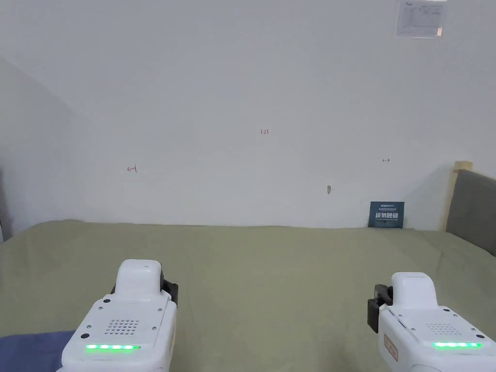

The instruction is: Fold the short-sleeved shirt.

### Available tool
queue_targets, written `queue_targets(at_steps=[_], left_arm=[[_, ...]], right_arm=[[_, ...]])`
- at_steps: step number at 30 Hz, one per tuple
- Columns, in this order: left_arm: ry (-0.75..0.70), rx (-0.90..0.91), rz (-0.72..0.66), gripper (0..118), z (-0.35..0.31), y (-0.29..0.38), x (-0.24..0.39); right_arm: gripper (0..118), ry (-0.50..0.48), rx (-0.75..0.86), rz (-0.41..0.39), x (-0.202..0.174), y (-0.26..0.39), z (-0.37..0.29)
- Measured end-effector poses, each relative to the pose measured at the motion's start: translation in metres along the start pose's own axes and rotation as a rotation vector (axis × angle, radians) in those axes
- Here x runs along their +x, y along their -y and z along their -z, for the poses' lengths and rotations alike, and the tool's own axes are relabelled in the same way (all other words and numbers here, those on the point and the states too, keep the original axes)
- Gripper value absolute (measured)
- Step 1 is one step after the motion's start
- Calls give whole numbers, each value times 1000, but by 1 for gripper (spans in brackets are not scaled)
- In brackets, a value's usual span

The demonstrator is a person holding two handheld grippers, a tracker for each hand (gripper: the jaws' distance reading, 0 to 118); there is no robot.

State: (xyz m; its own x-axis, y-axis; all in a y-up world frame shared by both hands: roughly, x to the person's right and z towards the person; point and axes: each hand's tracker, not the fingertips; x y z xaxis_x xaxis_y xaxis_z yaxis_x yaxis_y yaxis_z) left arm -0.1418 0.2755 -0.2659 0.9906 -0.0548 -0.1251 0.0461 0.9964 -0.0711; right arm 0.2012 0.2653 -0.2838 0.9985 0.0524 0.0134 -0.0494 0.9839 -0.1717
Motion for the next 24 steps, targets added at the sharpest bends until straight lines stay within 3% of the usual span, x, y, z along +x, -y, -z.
queue_targets(at_steps=[7,9,24], left_arm=[[-35,-17,-22,0,-1,-4,-31],[-71,-19,-18,0,-7,-6,-49],[-470,-125,-11,0,-118,16,-214]], right_arm=[[0,-74,4,-41,-29,-13,9],[0,-148,18,-61,-48,-17,14],[0,-631,25,-107,-260,-24,19]])
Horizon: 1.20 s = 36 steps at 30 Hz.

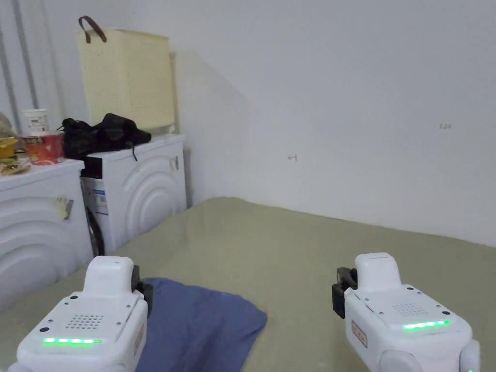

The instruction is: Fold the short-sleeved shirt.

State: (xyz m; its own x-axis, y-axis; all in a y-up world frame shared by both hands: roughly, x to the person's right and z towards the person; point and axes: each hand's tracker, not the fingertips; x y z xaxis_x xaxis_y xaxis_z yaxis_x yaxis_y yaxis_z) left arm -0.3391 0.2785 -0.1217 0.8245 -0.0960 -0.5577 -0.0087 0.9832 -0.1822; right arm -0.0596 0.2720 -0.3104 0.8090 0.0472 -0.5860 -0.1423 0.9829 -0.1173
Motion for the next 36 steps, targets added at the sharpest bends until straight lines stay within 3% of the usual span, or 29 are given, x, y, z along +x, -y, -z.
queue_targets(at_steps=[6,13,18,21,25,26,27,28,29,30,32,36], left_arm=[[-46,-71,-17,0,6,19,-27],[13,-107,-8,0,37,18,-13],[146,-192,77,0,92,-15,7],[243,-323,126,0,160,-35,14],[458,-637,143,2,247,-45,31],[496,-773,110,6,270,-40,36],[517,-883,100,19,288,-35,41],[514,-957,86,67,295,-26,52],[510,-1014,107,107,305,-13,61],[516,-1054,129,118,314,-1,68],[505,-1075,157,107,323,18,82],[444,-1170,130,107,322,46,97]], right_arm=[[0,-55,-28,5,-23,10,21],[0,-55,-53,-13,-18,16,41],[0,-27,-76,-16,-5,17,59],[0,-22,-99,-4,4,24,71],[0,-16,-139,8,15,41,87],[0,-14,-154,13,18,45,92],[0,-13,-165,15,20,49,95],[0,-11,-181,19,24,53,99],[0,-5,-196,21,27,57,103],[0,1,-211,26,30,60,106],[0,-2,-237,50,38,68,112],[0,20,-267,73,48,78,119]])
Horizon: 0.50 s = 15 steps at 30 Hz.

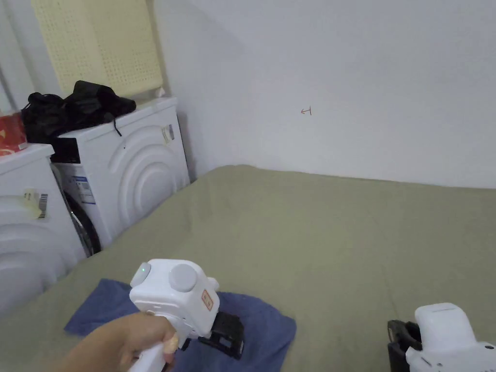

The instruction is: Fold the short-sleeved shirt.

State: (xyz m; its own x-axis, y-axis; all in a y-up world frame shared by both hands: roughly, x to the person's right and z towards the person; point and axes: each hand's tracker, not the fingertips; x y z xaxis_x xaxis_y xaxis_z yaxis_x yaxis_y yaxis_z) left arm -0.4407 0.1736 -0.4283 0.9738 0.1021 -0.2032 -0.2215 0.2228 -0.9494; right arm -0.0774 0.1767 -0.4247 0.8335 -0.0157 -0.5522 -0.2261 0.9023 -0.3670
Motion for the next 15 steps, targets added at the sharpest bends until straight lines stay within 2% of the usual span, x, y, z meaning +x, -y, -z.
queue_targets(at_steps=[3,4,6,8,9,10,12,13,15], left_arm=[[6,-7,-14,100,12,11,8],[4,-13,-16,94,44,-14,-14],[-1,-25,-21,80,54,-16,-17],[-6,-38,-23,77,57,-12,-15],[-5,-46,-30,70,59,-11,-16],[-3,-53,-41,47,61,-9,-18],[-19,-40,-50,13,63,-8,-22],[-40,-13,-41,8,64,-7,-26],[28,-2,-74,4,63,-5,-32]], right_arm=[[0,3,-3,0,4,5,1],[0,6,-5,-4,5,7,1],[0,3,-12,-3,8,11,1],[0,6,-19,0,11,14,2],[0,8,-21,4,11,15,1],[0,8,-24,12,13,16,1],[0,9,-24,19,14,17,0],[0,10,-25,20,15,17,-2],[0,10,-25,20,18,19,-4]])
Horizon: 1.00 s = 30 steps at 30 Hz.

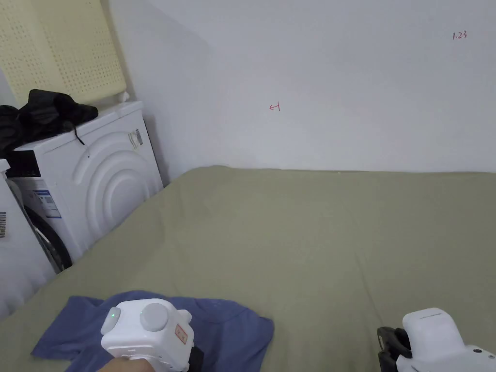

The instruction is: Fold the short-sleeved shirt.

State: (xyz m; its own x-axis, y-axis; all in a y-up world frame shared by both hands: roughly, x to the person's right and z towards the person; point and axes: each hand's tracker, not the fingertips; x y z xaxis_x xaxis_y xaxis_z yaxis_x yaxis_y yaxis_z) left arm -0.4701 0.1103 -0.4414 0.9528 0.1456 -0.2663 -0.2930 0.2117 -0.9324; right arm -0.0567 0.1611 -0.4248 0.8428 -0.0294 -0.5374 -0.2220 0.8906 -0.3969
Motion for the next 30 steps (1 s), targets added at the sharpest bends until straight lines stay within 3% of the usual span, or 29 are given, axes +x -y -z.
queue_targets(at_steps=[4,8,12,18,24,30], left_arm=[[6,90,-32,1,-21,25,19],[87,87,-52,1,-14,-15,-21],[83,200,-57,1,-43,8,14],[156,256,24,1,-72,-23,48],[275,301,164,1,-87,-50,145],[358,271,407,1,-90,-46,309]], right_arm=[[0,14,-6,9,7,3,-3],[0,28,-12,29,16,3,-7],[0,39,-8,51,25,0,-15],[0,95,11,58,49,-3,-34],[0,254,5,103,107,3,-80],[0,433,12,118,171,16,-156]])
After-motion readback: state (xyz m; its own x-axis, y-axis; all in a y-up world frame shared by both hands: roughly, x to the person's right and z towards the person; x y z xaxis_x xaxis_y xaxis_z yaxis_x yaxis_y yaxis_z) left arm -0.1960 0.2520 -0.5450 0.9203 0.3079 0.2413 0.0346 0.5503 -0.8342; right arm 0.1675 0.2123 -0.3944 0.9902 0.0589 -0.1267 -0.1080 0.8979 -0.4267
